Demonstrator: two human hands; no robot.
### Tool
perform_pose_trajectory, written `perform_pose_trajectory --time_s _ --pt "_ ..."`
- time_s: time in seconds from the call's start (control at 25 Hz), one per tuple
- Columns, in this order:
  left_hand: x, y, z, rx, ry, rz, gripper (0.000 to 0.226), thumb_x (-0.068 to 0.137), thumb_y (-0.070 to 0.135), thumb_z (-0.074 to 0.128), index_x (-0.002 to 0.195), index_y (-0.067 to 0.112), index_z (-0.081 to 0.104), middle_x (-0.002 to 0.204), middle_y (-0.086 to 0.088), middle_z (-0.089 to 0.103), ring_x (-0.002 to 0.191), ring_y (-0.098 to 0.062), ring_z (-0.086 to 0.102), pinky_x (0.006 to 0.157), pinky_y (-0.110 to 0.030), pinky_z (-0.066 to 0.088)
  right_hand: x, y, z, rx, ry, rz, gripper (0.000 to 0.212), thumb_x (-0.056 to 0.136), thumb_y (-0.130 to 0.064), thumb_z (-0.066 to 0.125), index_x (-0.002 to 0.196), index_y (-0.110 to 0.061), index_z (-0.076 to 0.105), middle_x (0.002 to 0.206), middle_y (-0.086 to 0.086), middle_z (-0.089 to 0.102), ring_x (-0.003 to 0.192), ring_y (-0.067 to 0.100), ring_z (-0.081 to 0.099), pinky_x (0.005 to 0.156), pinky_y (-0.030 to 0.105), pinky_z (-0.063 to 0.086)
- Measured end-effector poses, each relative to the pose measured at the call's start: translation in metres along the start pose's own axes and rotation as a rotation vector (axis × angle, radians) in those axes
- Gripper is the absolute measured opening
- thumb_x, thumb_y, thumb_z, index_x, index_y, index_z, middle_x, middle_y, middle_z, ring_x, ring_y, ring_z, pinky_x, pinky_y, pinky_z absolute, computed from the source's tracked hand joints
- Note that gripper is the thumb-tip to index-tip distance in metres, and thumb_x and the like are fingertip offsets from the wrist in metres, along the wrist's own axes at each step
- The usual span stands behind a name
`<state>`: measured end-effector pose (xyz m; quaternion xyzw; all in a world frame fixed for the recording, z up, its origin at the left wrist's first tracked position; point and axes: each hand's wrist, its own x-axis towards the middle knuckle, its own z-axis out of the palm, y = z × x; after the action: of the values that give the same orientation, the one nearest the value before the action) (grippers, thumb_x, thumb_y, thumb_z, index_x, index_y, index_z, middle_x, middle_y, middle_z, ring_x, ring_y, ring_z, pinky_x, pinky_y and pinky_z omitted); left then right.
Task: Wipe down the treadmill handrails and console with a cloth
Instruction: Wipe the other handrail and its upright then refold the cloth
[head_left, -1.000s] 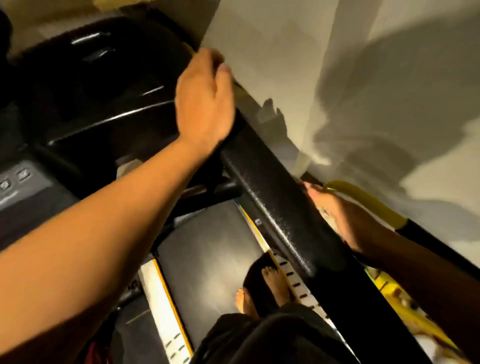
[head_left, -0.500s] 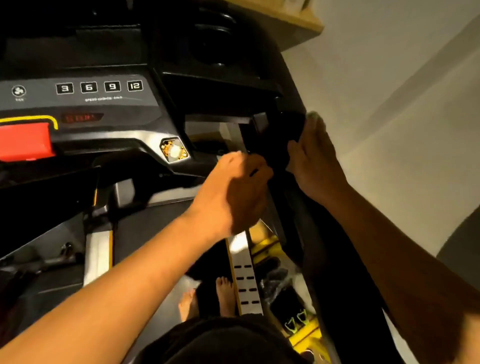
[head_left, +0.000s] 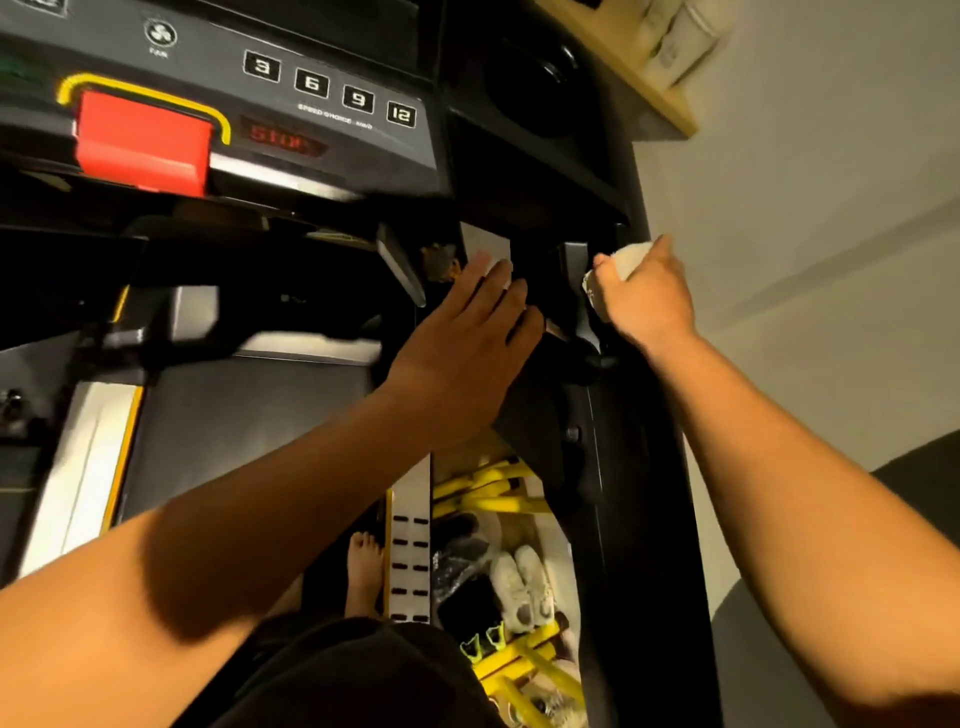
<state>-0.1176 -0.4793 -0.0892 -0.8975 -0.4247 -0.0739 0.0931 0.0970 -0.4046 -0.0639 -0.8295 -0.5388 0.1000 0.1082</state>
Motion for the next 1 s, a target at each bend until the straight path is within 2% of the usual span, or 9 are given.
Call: perform_pose_trajectory --time_s 0.12,0.24,0.36,0.4,0.52,0.64,0.72,0.84,1.0 --pt "-0.01 0.0 0.002 -0.072 0.053 0.061 0.064 0.088 0.035 0.05 0.145 0.012 0.03 0.154 -0.019 0.026 0.146 -0.038 0.012 0.113 -0.061 -0.008 -0.036 0.014 -0.001 -0.039 -0.023 0.03 0.089 0.085 -0.06 0.051 0.149 -0.008 0.016 0.148 0.017 0.035 0.128 0.038 0.043 0.102 0.044 0.041" --pt "-0.033 0.032 0.019 -0.287 0.067 0.223 0.053 0.077 0.034 0.067 0.125 0.014 0.058 0.133 -0.014 0.053 0.132 -0.031 0.043 0.115 -0.057 0.012 -0.136 0.049 -0.005 -0.192 -0.072 0.041 0.084 0.091 -0.057 0.043 0.15 -0.009 0.008 0.155 0.018 0.022 0.133 0.04 0.037 0.107 0.05 0.037" --pt "-0.041 0.082 0.029 -0.633 0.109 -0.06 0.029 0.075 0.042 0.067 0.102 0.032 0.066 0.119 0.005 0.052 0.111 -0.009 0.047 0.106 -0.029 0.038 -0.21 0.069 -0.01 -0.338 -0.088 0.0 0.08 0.095 -0.048 0.04 0.151 -0.004 0.003 0.158 0.019 0.012 0.144 0.036 0.02 0.114 0.051 0.026" --pt "-0.043 0.096 0.026 -0.844 0.116 -0.085 0.03 0.081 0.035 0.061 0.11 0.026 0.065 0.125 0.001 0.051 0.114 -0.013 0.047 0.1 -0.032 0.043 -0.217 0.069 -0.013 -0.335 -0.111 -0.025 0.078 0.096 -0.045 0.04 0.151 -0.004 0.003 0.159 0.017 0.009 0.147 0.031 0.012 0.117 0.049 0.02" --pt "-0.04 0.137 0.017 -1.113 -0.039 0.044 0.063 0.092 0.015 0.045 0.15 0.007 0.021 0.161 -0.009 0.01 0.148 -0.023 0.011 0.116 -0.04 0.027 -0.214 0.053 -0.023 -0.19 -0.158 -0.109 0.064 0.098 -0.024 0.038 0.153 -0.013 0.007 0.161 0.005 0.001 0.148 0.013 -0.002 0.119 0.02 0.004" --pt "-0.032 0.158 0.018 -1.163 -0.023 0.018 0.086 0.088 0.015 0.048 0.152 0.006 -0.008 0.158 -0.009 -0.026 0.147 -0.023 -0.021 0.122 -0.042 0.007 -0.206 0.048 -0.041 -0.189 -0.213 -0.174 0.069 0.093 -0.001 0.041 0.152 -0.023 0.014 0.16 -0.005 0.007 0.144 0.002 0.004 0.107 -0.001 0.001" --pt "-0.028 0.165 0.015 -1.269 -0.025 -0.072 0.084 0.089 0.015 0.05 0.153 0.012 -0.006 0.159 -0.003 -0.024 0.148 -0.027 -0.012 0.12 -0.046 0.018 -0.205 0.052 -0.053 -0.196 -0.21 -0.214 0.067 0.091 0.001 0.047 0.15 -0.024 0.026 0.156 -0.009 0.021 0.142 0.003 0.019 0.117 0.016 0.016" --pt "-0.022 0.165 0.017 -1.401 0.123 -0.248 0.065 0.094 0.014 0.051 0.151 0.021 0.021 0.154 -0.004 0.015 0.134 -0.028 0.029 0.097 -0.042 0.049 -0.195 0.061 -0.058 -0.257 -0.102 -0.337 0.057 0.088 -0.004 0.06 0.142 -0.016 0.045 0.147 -0.004 0.04 0.129 0.02 0.049 0.108 0.041 0.042" --pt "-0.048 0.167 0.07 -1.336 0.062 -0.38 0.053 0.095 0.018 0.05 0.146 0.024 0.036 0.137 -0.005 0.036 0.12 -0.028 0.045 0.09 -0.038 0.05 -0.192 0.076 -0.047 -0.575 -0.25 -0.657 0.046 0.085 -0.016 0.053 0.131 -0.014 0.058 0.144 -0.001 0.047 0.132 0.028 0.04 0.106 0.047 0.038"
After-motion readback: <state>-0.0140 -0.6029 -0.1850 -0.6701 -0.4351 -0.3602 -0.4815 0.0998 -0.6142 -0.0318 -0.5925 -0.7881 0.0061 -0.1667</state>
